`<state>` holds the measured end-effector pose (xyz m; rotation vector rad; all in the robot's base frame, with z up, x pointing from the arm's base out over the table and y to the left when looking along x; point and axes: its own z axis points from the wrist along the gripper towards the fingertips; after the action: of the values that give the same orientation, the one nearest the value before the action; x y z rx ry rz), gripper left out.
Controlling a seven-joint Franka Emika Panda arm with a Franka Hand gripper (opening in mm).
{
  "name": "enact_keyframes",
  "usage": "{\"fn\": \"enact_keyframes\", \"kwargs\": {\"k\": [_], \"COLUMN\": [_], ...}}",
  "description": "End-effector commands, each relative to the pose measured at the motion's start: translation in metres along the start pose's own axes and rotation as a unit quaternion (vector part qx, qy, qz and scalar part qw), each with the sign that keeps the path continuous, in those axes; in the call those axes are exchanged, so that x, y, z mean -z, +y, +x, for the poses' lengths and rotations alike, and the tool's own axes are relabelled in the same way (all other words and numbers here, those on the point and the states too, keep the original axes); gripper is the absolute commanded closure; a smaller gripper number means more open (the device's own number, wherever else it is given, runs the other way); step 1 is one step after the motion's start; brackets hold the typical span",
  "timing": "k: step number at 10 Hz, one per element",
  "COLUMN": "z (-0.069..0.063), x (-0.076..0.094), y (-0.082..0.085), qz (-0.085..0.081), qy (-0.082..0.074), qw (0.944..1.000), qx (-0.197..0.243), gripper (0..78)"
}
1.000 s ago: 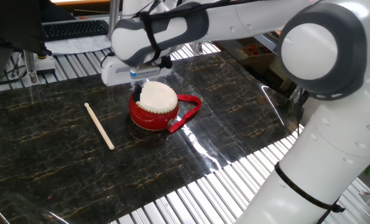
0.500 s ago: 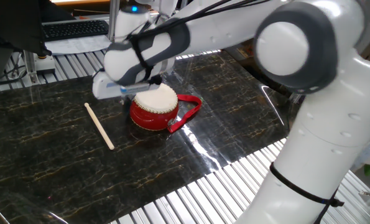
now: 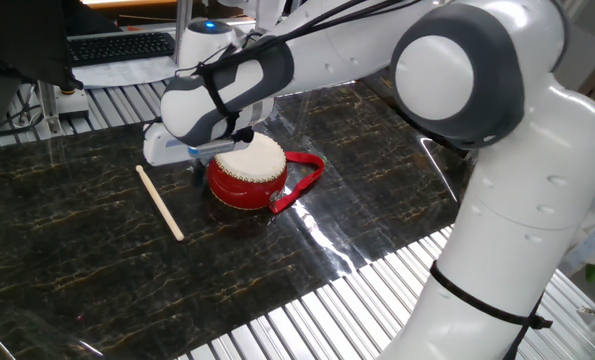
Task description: Play the drum
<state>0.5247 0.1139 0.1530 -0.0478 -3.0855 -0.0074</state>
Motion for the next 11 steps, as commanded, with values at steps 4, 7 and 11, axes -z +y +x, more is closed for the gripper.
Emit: {"fn": "enact_keyframes", "kwargs": {"k": [4, 7, 11], "z": [-0.011, -0.016, -0.017], "x": [-0.018, -0.029, -0.032], "y": [0.019, 0.031, 0.032], "qz": [-0.005, -0.006, -0.005], "qy": [-0.017, -0.024, -0.009], "qw": [0.9998, 0.9994, 0.9996], "qx": [-0.011, -0.023, -0.025], "gripper": [77.6, 77.6, 77.6]}}
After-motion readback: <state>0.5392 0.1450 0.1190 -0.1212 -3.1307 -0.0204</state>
